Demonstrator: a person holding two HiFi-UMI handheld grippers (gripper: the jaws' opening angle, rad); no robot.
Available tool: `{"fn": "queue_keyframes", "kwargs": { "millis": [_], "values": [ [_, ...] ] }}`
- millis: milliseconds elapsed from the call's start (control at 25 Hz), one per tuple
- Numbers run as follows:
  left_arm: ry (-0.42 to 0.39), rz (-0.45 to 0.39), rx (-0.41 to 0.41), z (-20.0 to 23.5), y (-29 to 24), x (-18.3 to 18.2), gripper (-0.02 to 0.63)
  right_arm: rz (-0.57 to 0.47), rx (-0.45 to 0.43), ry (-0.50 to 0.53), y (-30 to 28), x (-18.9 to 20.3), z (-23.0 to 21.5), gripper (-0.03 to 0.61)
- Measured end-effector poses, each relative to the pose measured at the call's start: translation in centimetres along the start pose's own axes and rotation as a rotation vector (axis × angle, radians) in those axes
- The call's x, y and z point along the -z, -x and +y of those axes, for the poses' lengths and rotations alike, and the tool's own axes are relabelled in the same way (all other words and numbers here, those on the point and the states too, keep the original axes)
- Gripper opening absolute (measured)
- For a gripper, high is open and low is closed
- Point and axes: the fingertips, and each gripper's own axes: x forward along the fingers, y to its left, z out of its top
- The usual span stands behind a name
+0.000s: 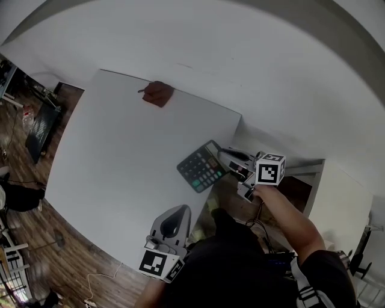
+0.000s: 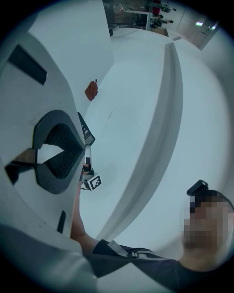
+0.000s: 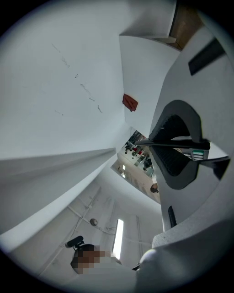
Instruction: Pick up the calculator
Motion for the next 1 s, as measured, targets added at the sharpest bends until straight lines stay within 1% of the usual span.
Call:
{"fn": "queue_keyframes", "kwargs": {
  "millis": [80, 120, 200, 320, 440, 640, 1000],
  "values": [
    [-0.013, -0.023, 0.026, -1.5, 4.9, -0.1, 0.006, -0.027, 0.009, 0.024, 1.5, 2.7, 5.8, 0.047],
    [-0.020, -0.034, 0.034, -2.0, 6.5, -0.2, 0.006, -0.038, 0.008, 0.034, 1.9, 3.8, 7.9, 0.046],
    [-0.033, -0.058, 0.049, -2.7, 8.4, -0.8, 0.006, -0.056, 0.005, 0.053, 2.5, 5.0, 10.9, 0.046],
    [-0.043, -0.098, 0.072, -3.3, 9.0, -2.4, 0.006, -0.077, 0.010, 0.081, 3.0, 4.7, 13.6, 0.046],
    [-0.059, -0.123, 0.084, -3.3, 7.8, -2.9, 0.006, -0.098, 0.006, 0.110, 3.1, 4.3, 14.2, 0.046],
    [-0.069, -0.136, 0.099, -2.7, 4.2, -1.7, 0.006, -0.126, 0.012, 0.130, 3.4, 4.6, 12.0, 0.047],
    [-0.075, -0.157, 0.122, -2.7, 2.9, -2.8, 0.006, -0.145, 0.052, 0.154, 3.7, 5.0, 13.0, 0.046]
  ]
}}
